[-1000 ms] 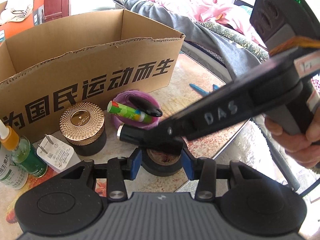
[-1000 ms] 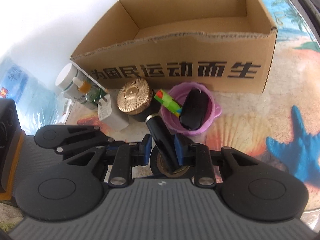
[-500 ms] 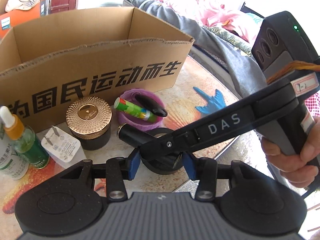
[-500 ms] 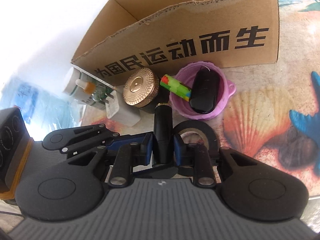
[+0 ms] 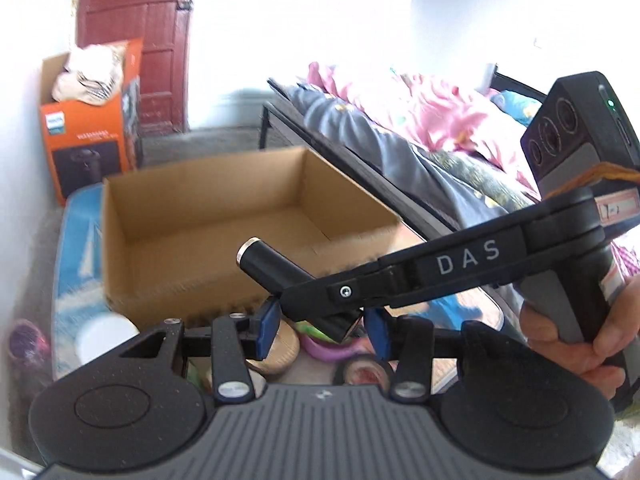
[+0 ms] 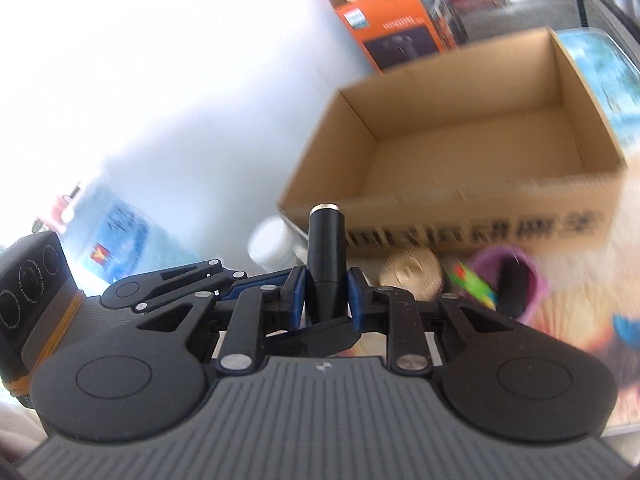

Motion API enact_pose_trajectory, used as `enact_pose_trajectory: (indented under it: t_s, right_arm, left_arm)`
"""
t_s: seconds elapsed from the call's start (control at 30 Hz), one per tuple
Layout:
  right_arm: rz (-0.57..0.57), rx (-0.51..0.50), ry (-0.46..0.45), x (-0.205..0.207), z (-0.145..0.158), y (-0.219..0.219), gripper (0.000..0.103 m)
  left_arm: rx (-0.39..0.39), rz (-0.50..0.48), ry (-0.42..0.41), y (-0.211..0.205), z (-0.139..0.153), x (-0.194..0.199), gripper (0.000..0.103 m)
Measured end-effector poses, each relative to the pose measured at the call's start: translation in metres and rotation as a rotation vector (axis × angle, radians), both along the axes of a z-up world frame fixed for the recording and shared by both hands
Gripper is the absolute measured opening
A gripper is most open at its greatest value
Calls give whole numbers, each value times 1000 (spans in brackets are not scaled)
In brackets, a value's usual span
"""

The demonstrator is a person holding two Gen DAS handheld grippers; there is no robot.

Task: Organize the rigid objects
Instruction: 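Lift the black cylinder with the right gripper and carry it into the box, then open the right gripper to drop the cylinder inside the box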

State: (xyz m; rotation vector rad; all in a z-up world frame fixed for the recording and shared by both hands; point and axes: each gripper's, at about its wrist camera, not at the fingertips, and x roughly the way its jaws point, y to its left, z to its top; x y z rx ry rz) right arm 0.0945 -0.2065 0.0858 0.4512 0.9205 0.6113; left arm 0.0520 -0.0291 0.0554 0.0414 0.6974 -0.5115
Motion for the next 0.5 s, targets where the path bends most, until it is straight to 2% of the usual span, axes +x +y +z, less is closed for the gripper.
enact_pose_trajectory:
  t_s: [0.13,0.23,0.33,0.5]
  right_arm:
    - [2,18,10,50,6,22,21]
    - [-15,38,113,102,-11,33,21]
    - [-48,39,241,151,-39,46,21]
    - [-113,38,402,200,-86,64,21]
  left_arm:
    - [41,60,9,13,14,38,46]
    - [80,90,66,22,11,80,46]
    - [135,114,143,24,-5,122,47]
    - [227,163,230,26,-32,169,49]
